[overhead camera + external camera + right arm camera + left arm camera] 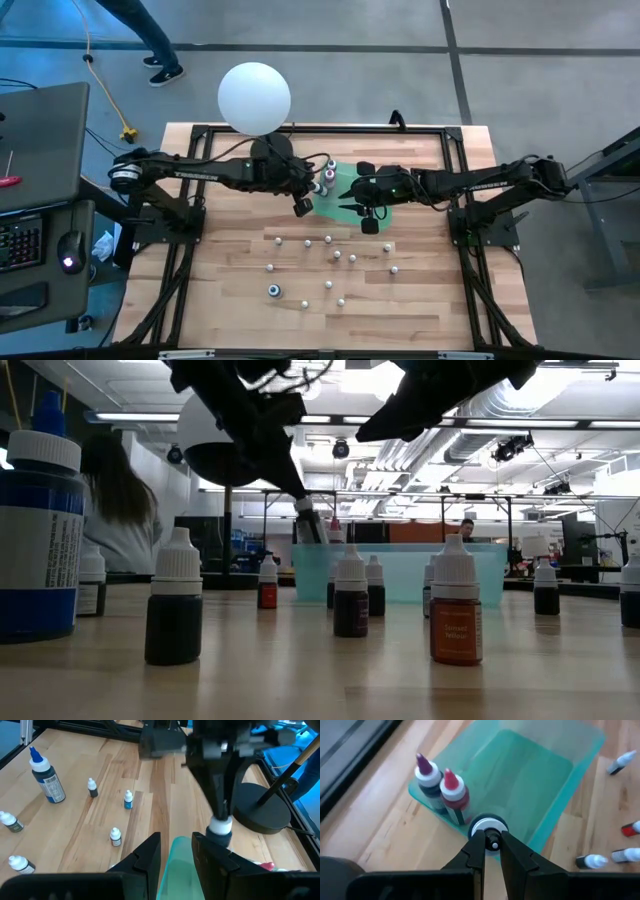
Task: Pick & Place food coloring
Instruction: Put the large black food coloring bottle into the green container
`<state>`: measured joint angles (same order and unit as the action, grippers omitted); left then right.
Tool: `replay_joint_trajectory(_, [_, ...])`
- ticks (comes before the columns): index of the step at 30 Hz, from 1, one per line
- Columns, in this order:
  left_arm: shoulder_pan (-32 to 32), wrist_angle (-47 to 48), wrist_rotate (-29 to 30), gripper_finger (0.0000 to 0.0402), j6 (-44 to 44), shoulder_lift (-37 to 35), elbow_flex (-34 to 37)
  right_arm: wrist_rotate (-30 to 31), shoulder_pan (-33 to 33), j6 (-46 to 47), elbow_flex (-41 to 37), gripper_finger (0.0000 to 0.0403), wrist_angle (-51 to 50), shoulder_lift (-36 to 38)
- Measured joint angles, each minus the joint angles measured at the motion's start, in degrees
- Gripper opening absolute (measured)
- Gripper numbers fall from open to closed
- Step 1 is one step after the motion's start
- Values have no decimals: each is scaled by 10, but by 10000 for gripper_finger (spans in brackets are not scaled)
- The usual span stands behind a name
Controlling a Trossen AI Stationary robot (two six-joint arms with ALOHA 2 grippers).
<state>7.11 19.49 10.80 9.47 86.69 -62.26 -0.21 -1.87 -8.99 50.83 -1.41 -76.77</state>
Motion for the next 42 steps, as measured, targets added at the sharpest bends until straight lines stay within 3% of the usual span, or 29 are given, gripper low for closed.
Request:
replay_joint_trajectory(13, [0,3,48,31,-37,44,0,0,0,0,0,103,-10,0])
replay_joint_trajectory(17, [0,2,48,31,-77,44,0,0,0,0,0,103,-10,0])
replay_joint_trajectory(28, [5,0,51,33,-77,44,0,0,0,0,0,103,-13,0])
replay_joint_trajectory(38, [5,-35,65,121,-77,54,0,0,0,0,0,103,-14,0])
replay_joint_trajectory(42, [4,-67,92,134,-81,54,-2,0,0,0,0,103,-15,0])
